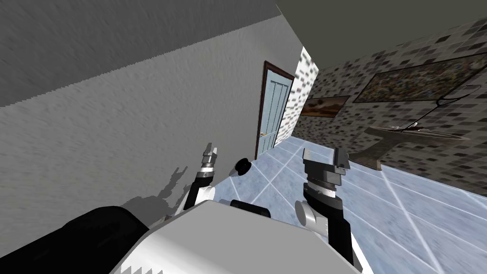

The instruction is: Pull the door open

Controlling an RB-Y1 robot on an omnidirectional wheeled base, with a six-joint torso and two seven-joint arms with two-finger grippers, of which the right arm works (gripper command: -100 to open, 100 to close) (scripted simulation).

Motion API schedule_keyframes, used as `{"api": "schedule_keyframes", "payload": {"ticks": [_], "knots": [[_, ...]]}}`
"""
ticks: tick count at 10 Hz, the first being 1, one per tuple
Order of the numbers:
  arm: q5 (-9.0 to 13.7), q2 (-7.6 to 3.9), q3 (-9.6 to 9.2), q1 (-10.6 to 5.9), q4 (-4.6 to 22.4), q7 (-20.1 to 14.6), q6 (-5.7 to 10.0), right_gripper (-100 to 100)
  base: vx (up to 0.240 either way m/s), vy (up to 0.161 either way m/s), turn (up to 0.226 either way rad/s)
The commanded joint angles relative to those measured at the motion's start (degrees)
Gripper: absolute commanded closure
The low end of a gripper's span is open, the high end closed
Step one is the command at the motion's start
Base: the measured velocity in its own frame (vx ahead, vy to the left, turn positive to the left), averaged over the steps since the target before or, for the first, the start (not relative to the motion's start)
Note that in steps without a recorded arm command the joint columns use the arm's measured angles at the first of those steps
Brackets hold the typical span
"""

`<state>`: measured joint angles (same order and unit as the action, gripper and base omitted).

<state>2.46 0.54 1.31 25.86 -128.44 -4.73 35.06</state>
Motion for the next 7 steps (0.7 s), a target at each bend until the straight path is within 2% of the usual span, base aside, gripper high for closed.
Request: {"api": "schedule_keyframes", "payload": {"ticks": [1,5,7], "knots": [[0.45,-0.74,-0.3,-0.63,1.95,0.05,0.28,-100,0.067,-0.034,0.15],[1.45,-2.16,-0.98,-2.03,6.31,0.16,0.92,-100,0.121,-0.077,0.117],[2.2,-3.11,-1.49,-3.09,9.58,0.25,1.4,-100,0.115,-0.069,0.148]]}}
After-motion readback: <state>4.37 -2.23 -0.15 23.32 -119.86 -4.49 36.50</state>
